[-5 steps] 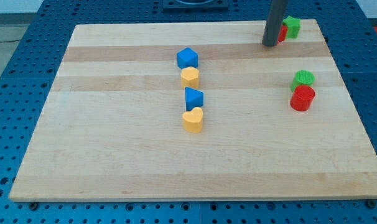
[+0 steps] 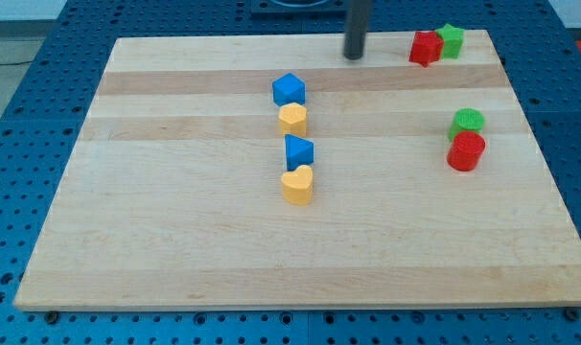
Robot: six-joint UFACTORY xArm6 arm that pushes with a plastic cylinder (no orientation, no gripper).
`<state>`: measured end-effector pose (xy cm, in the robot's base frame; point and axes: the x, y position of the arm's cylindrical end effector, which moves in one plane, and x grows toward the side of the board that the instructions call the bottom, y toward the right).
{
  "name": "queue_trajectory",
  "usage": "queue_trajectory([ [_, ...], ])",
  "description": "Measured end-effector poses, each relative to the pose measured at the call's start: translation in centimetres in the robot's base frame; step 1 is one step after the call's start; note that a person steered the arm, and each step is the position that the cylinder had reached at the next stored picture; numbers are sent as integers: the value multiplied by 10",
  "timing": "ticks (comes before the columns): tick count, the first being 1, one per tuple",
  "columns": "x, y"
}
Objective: Push the blue blocks and yellow blocks towards the bottom center
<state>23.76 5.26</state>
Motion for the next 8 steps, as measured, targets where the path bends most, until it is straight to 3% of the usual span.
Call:
queue_trajectory([
  [2,22,-71],
  [8,102,-78],
])
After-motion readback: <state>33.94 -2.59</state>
